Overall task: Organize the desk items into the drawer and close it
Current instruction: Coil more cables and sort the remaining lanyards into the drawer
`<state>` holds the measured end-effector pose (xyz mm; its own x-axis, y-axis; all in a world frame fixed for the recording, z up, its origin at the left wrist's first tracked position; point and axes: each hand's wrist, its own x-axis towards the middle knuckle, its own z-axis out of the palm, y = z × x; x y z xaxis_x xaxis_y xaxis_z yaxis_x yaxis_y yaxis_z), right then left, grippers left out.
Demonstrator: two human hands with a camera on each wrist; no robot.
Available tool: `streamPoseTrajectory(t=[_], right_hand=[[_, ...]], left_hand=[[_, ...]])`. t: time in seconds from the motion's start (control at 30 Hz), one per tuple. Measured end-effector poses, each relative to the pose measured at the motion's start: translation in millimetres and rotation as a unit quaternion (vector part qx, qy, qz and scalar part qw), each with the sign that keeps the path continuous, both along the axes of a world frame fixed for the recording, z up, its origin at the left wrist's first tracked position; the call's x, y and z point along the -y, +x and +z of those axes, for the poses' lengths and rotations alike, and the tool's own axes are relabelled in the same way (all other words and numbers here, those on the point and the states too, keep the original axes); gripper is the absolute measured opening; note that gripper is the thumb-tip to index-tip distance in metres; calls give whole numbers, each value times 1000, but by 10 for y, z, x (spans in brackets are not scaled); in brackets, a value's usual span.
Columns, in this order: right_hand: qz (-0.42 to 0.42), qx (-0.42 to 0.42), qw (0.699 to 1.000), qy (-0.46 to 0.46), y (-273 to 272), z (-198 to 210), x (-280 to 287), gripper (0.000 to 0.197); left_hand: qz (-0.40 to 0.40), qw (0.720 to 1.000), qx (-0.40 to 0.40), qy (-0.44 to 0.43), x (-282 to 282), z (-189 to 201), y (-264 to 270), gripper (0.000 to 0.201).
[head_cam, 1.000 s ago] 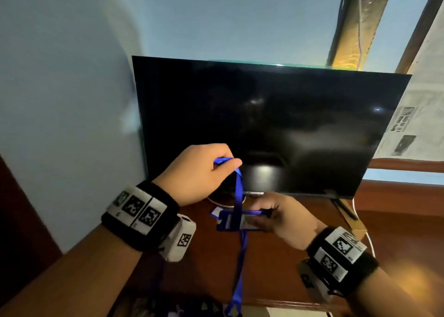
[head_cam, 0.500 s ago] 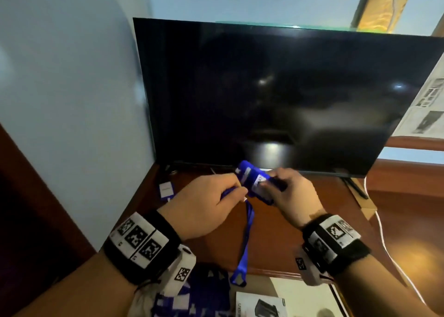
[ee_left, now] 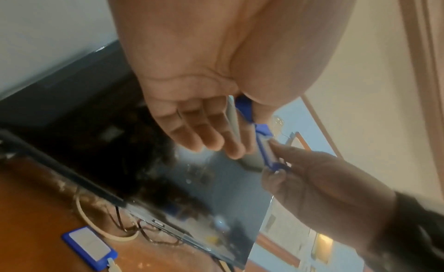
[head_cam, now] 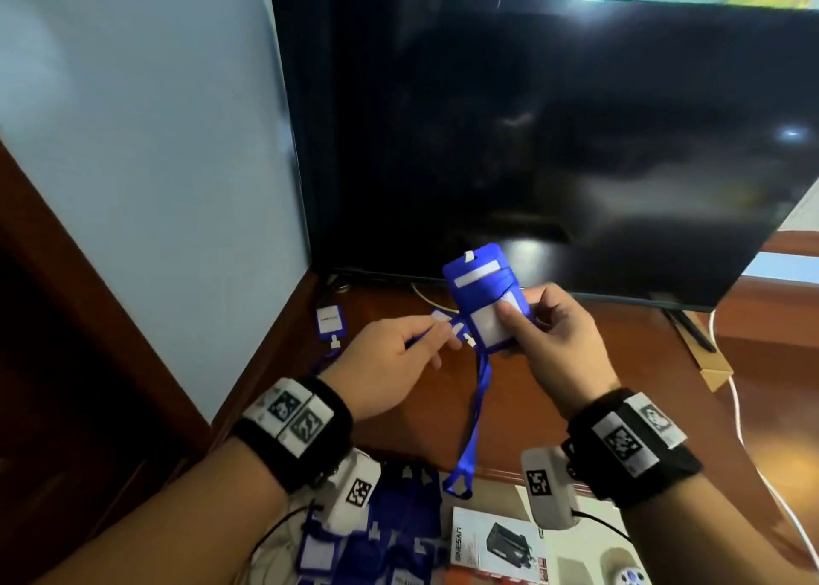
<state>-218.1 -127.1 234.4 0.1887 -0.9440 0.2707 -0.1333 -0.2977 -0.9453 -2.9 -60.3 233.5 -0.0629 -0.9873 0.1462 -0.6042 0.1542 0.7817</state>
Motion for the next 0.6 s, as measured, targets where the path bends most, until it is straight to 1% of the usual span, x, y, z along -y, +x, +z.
streamPoseTrajectory(t=[0.03,0.1,0.17,0.23,0.3,0.37,0.43,0.53,0.57,0.6], right_hand=[[-10,-36,999,-3,32,-99,-2,12],[-10,-122,992,-19,114,-260,-80,13],[-2,-176,984,-16,221,-398,-213,15],[25,-197,980,23,319,-573,-334,14],[51,-211,974,60,392,-752,-429,12],[73,-206,971,96,442,-909,-520,11],[88,-177,970,138,486,-1042,-618,12],[90,-101,964,230,530,-1217,-721,12],[85,-76,959,260,545,-1266,-745,11],[82,-51,953,288,557,-1313,-763,10]], left_hand=[[14,999,31,-36,-48,-53,-30,34],[58,987,101,-111,-74,-191,-23,32],[112,973,146,-138,-85,-309,40,32],[146,972,148,-110,-108,-430,132,29],[166,975,137,-52,-191,-581,193,27],[181,977,115,-14,-303,-748,224,22],[176,979,103,-6,-421,-919,239,16],[162,980,118,15,-577,-1185,243,13],[175,977,113,34,-608,-1283,252,16],[196,976,85,51,-624,-1376,260,17]])
